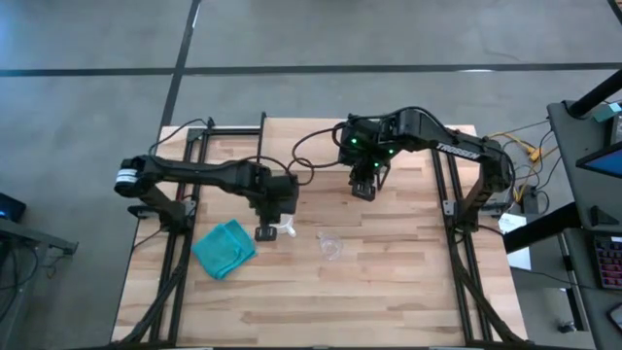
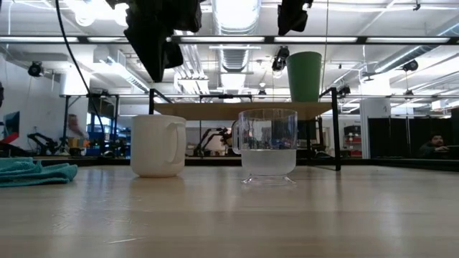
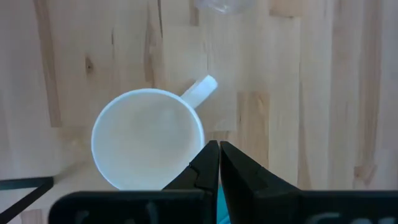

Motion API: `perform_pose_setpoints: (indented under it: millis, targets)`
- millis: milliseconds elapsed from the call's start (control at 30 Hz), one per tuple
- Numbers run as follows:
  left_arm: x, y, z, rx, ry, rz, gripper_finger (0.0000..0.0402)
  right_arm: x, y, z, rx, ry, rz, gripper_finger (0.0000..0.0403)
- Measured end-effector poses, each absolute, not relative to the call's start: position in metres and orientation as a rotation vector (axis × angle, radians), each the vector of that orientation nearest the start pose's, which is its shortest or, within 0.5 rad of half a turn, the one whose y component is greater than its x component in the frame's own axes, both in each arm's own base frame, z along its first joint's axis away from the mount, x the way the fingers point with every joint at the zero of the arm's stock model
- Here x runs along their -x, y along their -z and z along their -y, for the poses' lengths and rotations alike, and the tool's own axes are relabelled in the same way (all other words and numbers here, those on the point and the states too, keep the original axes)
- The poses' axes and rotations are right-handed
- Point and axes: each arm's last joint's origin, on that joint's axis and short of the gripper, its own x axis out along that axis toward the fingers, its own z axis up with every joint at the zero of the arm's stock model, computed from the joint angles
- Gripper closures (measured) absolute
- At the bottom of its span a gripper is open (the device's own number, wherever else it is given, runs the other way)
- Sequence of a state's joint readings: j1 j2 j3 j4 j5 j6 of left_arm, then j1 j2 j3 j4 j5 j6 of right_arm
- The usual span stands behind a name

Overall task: Stack small to large cups/mugs on shelf
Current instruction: Put the white mug on the shelf

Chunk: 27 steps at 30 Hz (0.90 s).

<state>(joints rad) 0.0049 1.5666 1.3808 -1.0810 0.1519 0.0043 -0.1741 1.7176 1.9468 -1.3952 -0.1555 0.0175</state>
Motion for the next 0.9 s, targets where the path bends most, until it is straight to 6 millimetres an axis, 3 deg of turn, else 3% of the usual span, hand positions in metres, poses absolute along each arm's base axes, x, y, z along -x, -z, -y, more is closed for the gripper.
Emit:
perform_pose_setpoints:
  millis: [267,467,667,900]
  targets:
    - [-0.309,-0.272,0.001,0.076,0.095,-1.334,0.0397,-0.318,-0.389,0.051,-0.167,0.0,-1.154,0.0307]
    - [-0.316,-0.262,-0.003,0.071,0.065,-1.361,0.0348,-0.317,-0.393,0.051,-0.128,-0.022,-1.139,0.0303]
    - [-0.315,-0.264,0.0,0.103,0.05,-1.356,0.0303,-0.317,-0.393,0.051,-0.129,-0.022,-1.138,0.0303]
    - [-0.315,-0.263,0.006,0.126,0.084,-1.359,0.0304,-0.317,-0.393,0.052,-0.119,-0.028,-1.136,0.0303]
